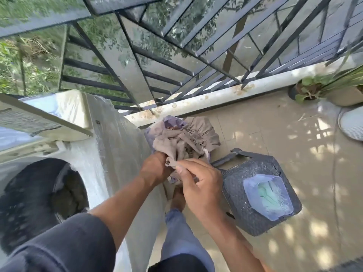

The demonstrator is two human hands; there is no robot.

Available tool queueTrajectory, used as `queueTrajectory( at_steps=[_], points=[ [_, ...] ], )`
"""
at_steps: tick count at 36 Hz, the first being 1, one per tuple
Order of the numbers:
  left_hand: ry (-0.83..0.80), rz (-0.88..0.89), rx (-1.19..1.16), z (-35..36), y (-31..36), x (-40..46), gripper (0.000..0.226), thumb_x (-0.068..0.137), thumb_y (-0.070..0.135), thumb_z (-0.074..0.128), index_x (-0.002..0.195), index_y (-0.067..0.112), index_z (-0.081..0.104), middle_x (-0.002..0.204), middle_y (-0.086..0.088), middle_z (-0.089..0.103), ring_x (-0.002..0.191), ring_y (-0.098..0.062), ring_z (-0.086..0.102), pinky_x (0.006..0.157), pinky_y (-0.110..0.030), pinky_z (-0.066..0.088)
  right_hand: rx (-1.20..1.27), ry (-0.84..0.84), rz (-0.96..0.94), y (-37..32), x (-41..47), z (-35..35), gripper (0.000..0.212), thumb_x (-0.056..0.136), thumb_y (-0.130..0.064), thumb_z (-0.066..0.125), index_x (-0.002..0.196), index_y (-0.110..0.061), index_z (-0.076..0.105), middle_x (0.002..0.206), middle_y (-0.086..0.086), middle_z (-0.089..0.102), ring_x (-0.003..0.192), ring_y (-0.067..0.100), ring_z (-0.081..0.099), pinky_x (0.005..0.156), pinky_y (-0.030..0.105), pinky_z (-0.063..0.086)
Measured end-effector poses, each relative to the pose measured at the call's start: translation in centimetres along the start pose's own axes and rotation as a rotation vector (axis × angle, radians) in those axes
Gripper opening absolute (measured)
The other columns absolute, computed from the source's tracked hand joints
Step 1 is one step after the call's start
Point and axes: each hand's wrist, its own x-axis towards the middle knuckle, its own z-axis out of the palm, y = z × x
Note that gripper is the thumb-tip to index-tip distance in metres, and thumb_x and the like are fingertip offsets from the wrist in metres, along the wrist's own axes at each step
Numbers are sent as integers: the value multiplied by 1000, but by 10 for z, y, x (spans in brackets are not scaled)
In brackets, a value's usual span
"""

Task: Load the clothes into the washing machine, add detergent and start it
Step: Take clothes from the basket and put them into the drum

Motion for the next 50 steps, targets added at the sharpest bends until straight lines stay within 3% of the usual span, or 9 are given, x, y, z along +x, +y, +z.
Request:
queueTrajectory(
  at_steps=[6, 11, 20, 29, 32, 38, 43, 48, 50],
  points=[
    [86, 82, -154, -19, -12, -29, 58, 85, 41, 56, 132, 10, 72, 136, -15, 70, 129, -36, 64, 102, -37, 54, 201, -31, -8, -54, -18, -32, 18, 94, -23, 67, 101, -19, 83, 97, -14, 78, 96, 13, 73, 78, 27, 57],
    [195, 81, -157, -56, 3, -77, 39, 75, 32, 51, 94, 8, 75, 100, -13, 77, 93, -33, 69, 68, -34, 39, 333, -149, 164, -73, -23, -45, 15, 92, -18, 71, 94, -27, 82, 93, -10, 79, 95, 14, 73, 78, 23, 56],
    [110, 187, -14, -118, 1, -144, 24, 84, 8, 57, 72, 28, 65, 72, 13, 68, 72, -3, 60, 65, -26, 45, 133, -373, 334, -38, -15, -54, 44, 85, 4, 61, 88, -37, 76, 91, -22, 77, 87, -7, 69, 76, 12, 51],
    [144, 359, -13, -149, 10, -202, 18, 78, -11, 56, 72, 5, 59, 68, -3, 66, 69, -20, 66, 64, -45, 53, -558, -711, 344, 24, 1, -19, 87, 82, -26, 71, 158, -41, 29, 149, -2, 51, 135, 27, 52, 101, 40, 50],
    [128, 390, -70, -168, 17, -225, 25, 83, -15, 55, 76, 6, 67, 76, 1, 76, 79, -15, 76, 72, -43, 61, -497, -687, 297, 23, 1, -3, 76, 83, -34, 66, 151, -51, 36, 145, -8, 57, 127, 23, 61, 95, 47, 56],
    [158, 464, -138, -203, 13, -264, 41, 95, -14, 60, 76, 21, 72, 75, 13, 77, 72, -4, 75, 66, -19, 57, -661, -618, 285, 0, 7, 15, 34, 102, -24, 53, 134, -27, 64, 126, 8, 71, 115, 35, 67, 84, 36, 52],
    [150, 298, -178, -219, -11, -269, 34, 100, -7, 63, 84, 18, 80, 81, 0, 82, 77, -20, 81, 77, -49, 66, -612, -471, 249, -8, 17, 4, 53, 96, -13, 42, 134, -40, 67, 121, 6, 74, 106, 34, 68, 81, 35, 55],
    [318, 109, -210, -210, -15, -261, 8, 92, 11, 80, 93, 19, 80, 82, 1, 82, 68, -21, 80, 77, -49, 66, -542, -313, 173, -29, 24, -20, 46, 97, -4, 47, 133, -20, 71, 120, 19, 74, 109, 37, 68, 91, 37, 53],
    [436, 44, -233, -203, -14, -255, 27, 83, 25, 90, 106, 24, 75, 90, -1, 82, 69, -22, 80, 79, -48, 65, -500, -271, 130, -37, 22, -32, 43, 95, -1, 49, 126, -16, 75, 112, 19, 76, 103, 37, 69, 86, 36, 52]
  ],
)
